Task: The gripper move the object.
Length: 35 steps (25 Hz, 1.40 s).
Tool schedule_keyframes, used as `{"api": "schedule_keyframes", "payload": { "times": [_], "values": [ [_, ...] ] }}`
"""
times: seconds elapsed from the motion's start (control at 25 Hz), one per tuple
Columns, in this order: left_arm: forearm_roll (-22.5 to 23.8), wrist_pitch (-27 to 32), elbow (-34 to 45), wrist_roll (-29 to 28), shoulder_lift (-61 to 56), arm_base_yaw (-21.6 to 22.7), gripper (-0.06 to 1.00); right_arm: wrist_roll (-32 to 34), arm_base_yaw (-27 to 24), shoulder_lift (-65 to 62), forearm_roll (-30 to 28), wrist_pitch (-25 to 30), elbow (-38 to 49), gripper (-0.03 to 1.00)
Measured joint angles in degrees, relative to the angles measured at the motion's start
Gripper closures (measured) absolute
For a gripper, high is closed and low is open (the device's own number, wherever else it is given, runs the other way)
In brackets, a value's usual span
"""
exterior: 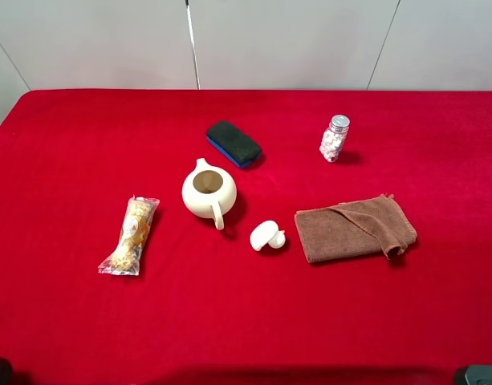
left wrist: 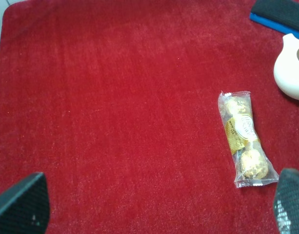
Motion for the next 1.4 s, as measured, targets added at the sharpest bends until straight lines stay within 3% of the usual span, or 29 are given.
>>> {"api": "schedule_keyframes", "payload": {
  "times": [1.4],
  "values": [
    [0.0,0.0,0.0,0.0,0.0,0.0,0.04,0.0,0.0,0.0,0.91,-0.05,0.0,0.27]
  ]
}}
